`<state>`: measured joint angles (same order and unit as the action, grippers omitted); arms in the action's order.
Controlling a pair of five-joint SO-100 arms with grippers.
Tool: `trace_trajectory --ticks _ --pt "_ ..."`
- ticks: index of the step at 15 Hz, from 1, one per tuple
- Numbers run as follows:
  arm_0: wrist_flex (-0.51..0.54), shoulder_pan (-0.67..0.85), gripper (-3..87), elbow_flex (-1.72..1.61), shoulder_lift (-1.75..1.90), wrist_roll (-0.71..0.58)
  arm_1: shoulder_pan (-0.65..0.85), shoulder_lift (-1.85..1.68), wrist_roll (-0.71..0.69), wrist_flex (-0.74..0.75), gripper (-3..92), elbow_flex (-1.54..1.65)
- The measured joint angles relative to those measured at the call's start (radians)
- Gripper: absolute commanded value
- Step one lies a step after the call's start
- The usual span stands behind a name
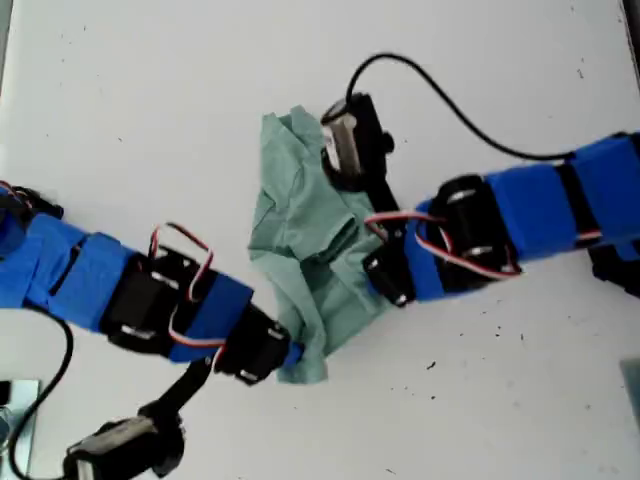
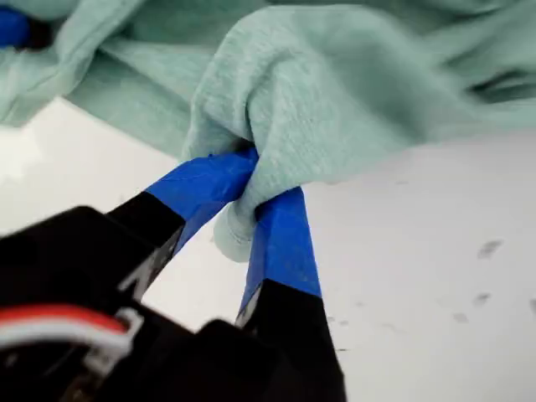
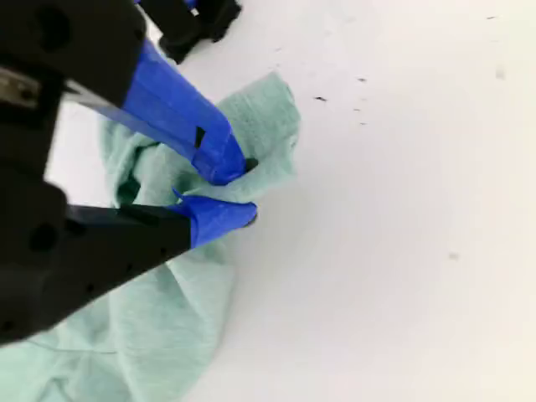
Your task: Fold t shirt
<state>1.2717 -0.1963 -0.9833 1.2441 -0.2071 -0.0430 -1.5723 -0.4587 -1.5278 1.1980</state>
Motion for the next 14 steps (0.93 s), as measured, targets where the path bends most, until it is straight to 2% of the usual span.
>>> trace_trajectory --ticks 3,4,5,6,7,8,9,10,11,13,14 --pt "0.103 0.249 -0.2 -0.034 0.101 -0.118 0.281 -0.026 -0.193 0.12 1.9 0.046" --pt "0.106 0.333 0.2 -0.064 0.129 -0.153 0.347 -0.026 -0.233 0.172 9.8 0.069" --pt "0.114 0.405 7.6 -0.097 0.141 -0.183 0.388 -0.026 -0.238 0.235 19.7 0.11" --pt "0.121 0.446 24.2 -0.104 0.141 -0.192 0.42 -0.026 -0.193 0.264 22.8 0.146" --pt "0.129 0.466 26.4 -0.112 0.153 -0.198 0.462 -0.043 -0.071 0.293 38.6 0.186" --pt "0.123 0.491 30.2 -0.135 0.183 -0.199 0.517 -0.087 0.002 0.374 41.5 0.268" --pt "0.104 0.543 29.8 -0.202 0.253 -0.204 0.551 -0.155 -0.048 0.514 38.3 0.373" --pt "0.043 0.621 29.2 -0.304 0.356 -0.215 0.561 -0.222 -0.173 0.67 36.4 0.426" --pt "-0.009 0.716 28.8 -0.426 0.488 -0.222 0.589 -0.264 -0.236 0.738 34.1 0.422" --pt "-0.094 0.902 27.9 -0.69 0.784 -0.241 0.655 -0.322 -0.245 0.687 29.5 0.423" --pt "-0.129 0.95 26.9 -0.819 0.923 -0.241 0.655 -0.402 -0.233 0.707 28.5 0.499"
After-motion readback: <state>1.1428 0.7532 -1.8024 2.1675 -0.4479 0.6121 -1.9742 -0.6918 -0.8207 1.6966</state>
